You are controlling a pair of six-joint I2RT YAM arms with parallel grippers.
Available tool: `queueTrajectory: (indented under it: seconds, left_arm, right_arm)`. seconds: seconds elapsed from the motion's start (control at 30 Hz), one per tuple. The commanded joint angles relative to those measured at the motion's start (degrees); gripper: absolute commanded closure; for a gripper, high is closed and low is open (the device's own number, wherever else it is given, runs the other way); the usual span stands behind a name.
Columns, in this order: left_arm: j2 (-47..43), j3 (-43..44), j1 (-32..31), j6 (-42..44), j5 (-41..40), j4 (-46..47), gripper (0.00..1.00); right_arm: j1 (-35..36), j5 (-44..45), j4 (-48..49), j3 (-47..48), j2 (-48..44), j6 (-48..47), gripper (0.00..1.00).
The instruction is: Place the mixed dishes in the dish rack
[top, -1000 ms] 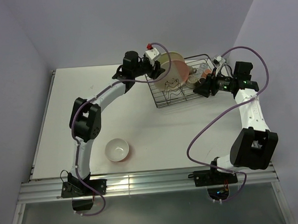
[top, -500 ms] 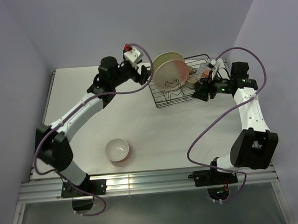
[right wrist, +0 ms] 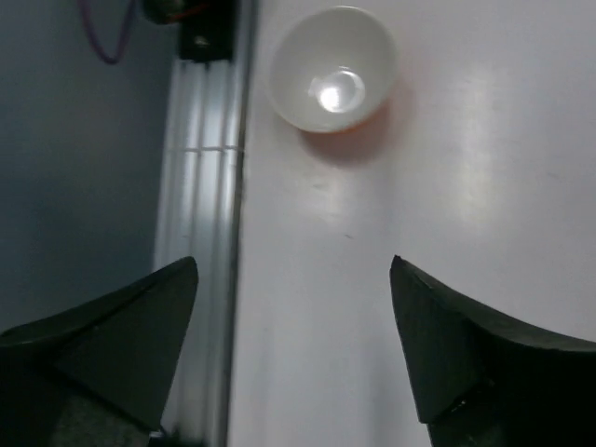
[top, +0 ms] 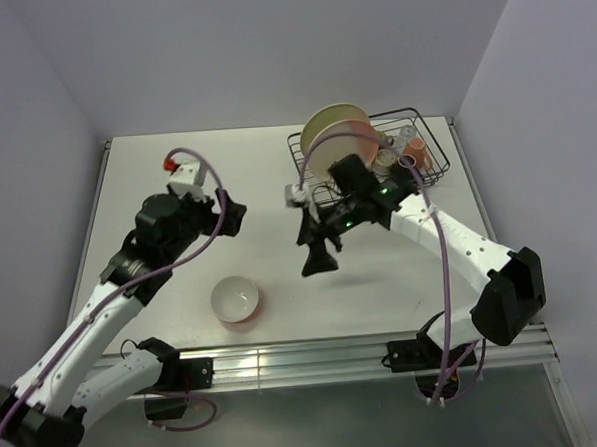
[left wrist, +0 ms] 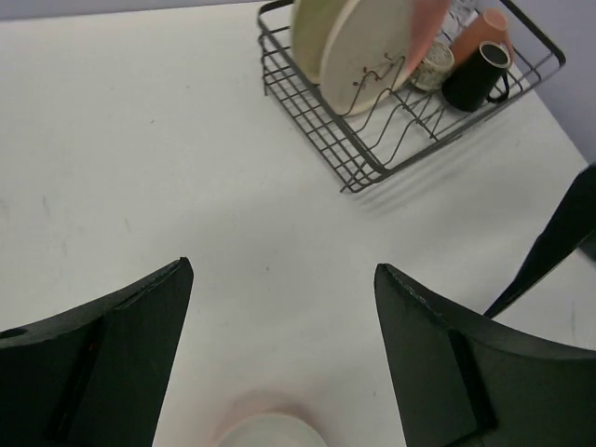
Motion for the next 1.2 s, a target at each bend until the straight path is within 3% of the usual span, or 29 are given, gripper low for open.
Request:
queueTrajectory:
  seconds: [0.0,0.1,0.17,0.33,0.5,0.63,0.8,1.1,1.17]
  left_arm:
    - [-11.3,-3.3,0.3,-11.6,-9.9,-6.3,0.14]
    - [-20.0,-6.5,0.4,-17.4,-12.7,-8.5,0.10]
    - [-23.8,-8.0,0.3,-19.9,-13.7,-11.6,0.10]
    - [-34.2,-8.9,0.3,-27.1,-17.2,-18.8,0.10]
    - [-40.3,-7.8,0.3,-31.2,-19.1,-25.3,0.12]
    - [-41.6,-7.7,0.3,-31.8,-19.5,-26.3,0.12]
    - [-39.5,-9.2,0.3,-31.0,-18.2,-24.6,0.12]
    - [-32.5,-9.0,0.3,-28.2,-16.0,-21.7,0.11]
    - [-32.2,-9.1,0.3,-28.3,-15.8,-21.5,0.11]
  right_arm:
    - [9.4,5.9,15.7,-2.0,1.2,16.6,0.00]
    - [16.5,10.9,29.1,-5.3,4.5,29.4,0.00]
    - [20.3,14.3,32.3,-4.9,9.4,34.8,0.00]
    - [25.5,22.5,34.1,1.1,19.9,39.3,0.00]
    - [29.5,31.1,30.9,7.1,27.5,40.8,0.11]
    - [30.5,37.3,32.3,6.3,27.9,40.6,0.17]
    - [30.6,38.6,32.4,5.3,27.6,41.2,0.18]
    - [30.5,40.1,28.9,14.6,37.2,47.9,0.43]
    - [30.5,40.5,29.3,14.7,37.6,48.6,0.55]
